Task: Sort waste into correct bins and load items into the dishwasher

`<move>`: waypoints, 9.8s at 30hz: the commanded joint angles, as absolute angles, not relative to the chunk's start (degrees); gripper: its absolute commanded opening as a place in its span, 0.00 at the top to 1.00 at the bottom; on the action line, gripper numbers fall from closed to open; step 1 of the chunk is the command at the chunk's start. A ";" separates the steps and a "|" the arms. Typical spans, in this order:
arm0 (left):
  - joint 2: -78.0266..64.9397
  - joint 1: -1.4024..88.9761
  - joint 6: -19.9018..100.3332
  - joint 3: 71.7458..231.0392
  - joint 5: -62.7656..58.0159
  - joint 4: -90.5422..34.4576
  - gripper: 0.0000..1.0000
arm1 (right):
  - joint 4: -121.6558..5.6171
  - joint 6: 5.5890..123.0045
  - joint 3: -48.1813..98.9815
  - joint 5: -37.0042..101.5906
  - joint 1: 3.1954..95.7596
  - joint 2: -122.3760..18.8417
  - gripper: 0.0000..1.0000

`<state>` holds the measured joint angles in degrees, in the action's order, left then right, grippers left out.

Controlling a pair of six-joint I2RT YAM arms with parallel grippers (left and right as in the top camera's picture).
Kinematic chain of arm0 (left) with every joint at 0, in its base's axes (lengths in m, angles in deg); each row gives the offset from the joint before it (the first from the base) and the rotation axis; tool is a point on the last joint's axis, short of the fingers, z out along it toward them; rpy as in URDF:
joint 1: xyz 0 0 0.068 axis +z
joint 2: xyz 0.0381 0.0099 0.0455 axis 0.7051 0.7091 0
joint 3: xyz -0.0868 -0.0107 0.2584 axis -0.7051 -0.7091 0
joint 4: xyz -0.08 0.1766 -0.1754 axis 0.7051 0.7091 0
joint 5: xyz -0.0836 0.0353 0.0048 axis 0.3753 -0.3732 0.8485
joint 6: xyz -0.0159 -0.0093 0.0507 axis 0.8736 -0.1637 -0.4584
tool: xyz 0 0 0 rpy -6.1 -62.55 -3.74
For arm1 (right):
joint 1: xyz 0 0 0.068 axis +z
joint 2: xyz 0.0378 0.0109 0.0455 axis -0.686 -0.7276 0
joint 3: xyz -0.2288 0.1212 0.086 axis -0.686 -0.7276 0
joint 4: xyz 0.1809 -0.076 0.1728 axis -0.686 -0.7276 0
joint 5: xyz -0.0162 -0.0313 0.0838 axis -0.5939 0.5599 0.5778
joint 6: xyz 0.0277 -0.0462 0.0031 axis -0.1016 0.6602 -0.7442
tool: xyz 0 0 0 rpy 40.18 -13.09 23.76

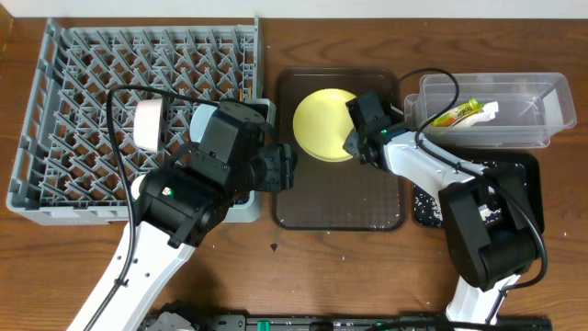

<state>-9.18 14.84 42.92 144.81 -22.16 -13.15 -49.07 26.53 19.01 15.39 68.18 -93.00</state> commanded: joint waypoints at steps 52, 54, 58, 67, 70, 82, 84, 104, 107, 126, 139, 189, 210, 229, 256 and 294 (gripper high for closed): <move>-15.03 27.78 31.22 145.75 -48.95 -9.67 0.92 | -68.04 73.35 18.59 55.54 50.82 -56.96 0.42; -15.82 27.78 26.09 145.75 -59.09 -9.78 0.92 | -68.57 73.35 18.59 55.56 50.84 -56.96 0.42; -14.95 27.84 10.41 145.56 -74.07 -12.21 0.92 | -68.59 73.28 18.59 55.58 50.89 -56.98 0.39; -6.25 34.84 -2.29 145.56 -77.63 -19.77 0.92 | -68.61 73.30 18.59 55.58 50.89 -56.98 0.35; -2.69 39.40 -1.96 145.56 -77.43 -23.27 0.92 | -68.92 73.30 18.59 55.58 50.89 -56.98 0.34; 11.41 50.64 -5.63 145.56 -61.13 -28.56 0.92 | -69.81 73.32 18.59 55.56 50.89 -56.98 0.33; 13.20 51.14 -5.63 145.56 -60.60 -29.06 0.92 | -69.81 73.32 18.59 55.56 50.89 -57.00 0.33; 9.86 48.39 -1.76 145.69 -60.60 -33.41 0.09 | -70.53 73.32 18.59 55.56 50.89 -57.00 0.32; 5.79 46.14 0.99 145.69 -60.51 -32.47 0.09 | -70.49 73.30 18.59 55.56 50.89 -57.00 0.32; -18.58 24.45 19.57 145.69 -36.58 -14.17 0.08 | -69.24 75.60 19.79 54.42 50.78 -51.10 0.09; -25.77 23.86 29.58 145.69 -36.62 -7.44 0.07 | -68.81 72.89 19.79 53.40 50.89 -32.08 0.01; -24.72 23.86 29.58 145.67 -36.60 -7.33 0.06 | -24.44 89.48 -48.20 39.43 48.11 18.71 0.01; -24.72 23.86 29.58 145.67 -36.62 -7.33 0.06 | -28.20 89.39 -48.16 39.08 48.11 18.49 0.01; -39.43 38.14 28.95 132.11 -38.53 -12.71 0.06 | -28.20 89.39 -48.16 39.08 48.11 18.47 0.01; -78.07 43.43 28.95 75.05 -36.45 -65.98 0.06 | -28.20 89.39 -48.16 39.08 48.11 18.47 0.01; -76.82 43.43 28.95 71.77 -36.43 -58.63 0.06 | -28.20 89.39 -48.16 39.08 48.11 18.47 0.01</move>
